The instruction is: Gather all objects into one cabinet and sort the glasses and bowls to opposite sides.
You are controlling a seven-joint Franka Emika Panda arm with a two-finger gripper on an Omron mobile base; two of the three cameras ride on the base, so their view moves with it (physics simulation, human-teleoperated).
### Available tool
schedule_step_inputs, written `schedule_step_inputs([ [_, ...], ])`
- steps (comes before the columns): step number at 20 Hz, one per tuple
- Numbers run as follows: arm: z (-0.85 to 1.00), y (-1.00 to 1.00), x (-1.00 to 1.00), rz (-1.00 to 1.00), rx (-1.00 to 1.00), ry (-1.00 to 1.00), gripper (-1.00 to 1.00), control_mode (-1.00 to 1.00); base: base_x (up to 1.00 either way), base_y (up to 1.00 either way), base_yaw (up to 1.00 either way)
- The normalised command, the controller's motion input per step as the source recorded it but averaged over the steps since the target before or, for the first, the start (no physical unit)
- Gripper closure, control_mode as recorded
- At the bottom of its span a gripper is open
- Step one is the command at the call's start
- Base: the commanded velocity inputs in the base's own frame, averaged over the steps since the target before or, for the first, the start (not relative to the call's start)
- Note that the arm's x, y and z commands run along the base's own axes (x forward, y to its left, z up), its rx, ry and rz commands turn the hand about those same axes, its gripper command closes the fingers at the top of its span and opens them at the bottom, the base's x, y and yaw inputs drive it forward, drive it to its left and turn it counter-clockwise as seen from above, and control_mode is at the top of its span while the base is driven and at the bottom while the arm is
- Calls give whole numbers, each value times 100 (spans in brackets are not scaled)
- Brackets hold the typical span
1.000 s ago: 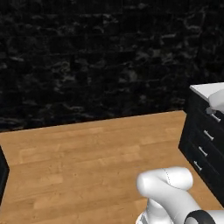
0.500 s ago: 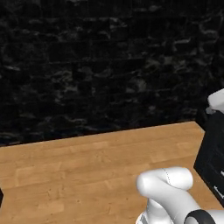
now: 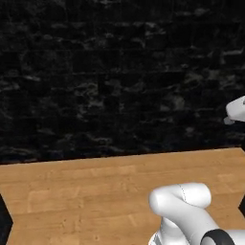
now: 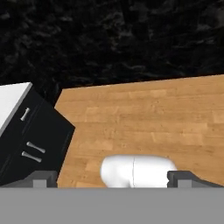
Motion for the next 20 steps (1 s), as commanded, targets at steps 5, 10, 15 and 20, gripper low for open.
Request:
schedule_step_inputs([
  [5, 0, 0, 0, 0, 0, 0, -100, 100, 44, 6, 39],
  [10, 0, 0, 0, 0, 0, 0, -100, 100, 23, 14, 43],
  [15, 0, 0, 0, 0, 0, 0, -100, 100, 9, 23, 48],
  [20, 0, 0, 0, 0, 0, 0, -100, 100, 6, 25, 48],
])
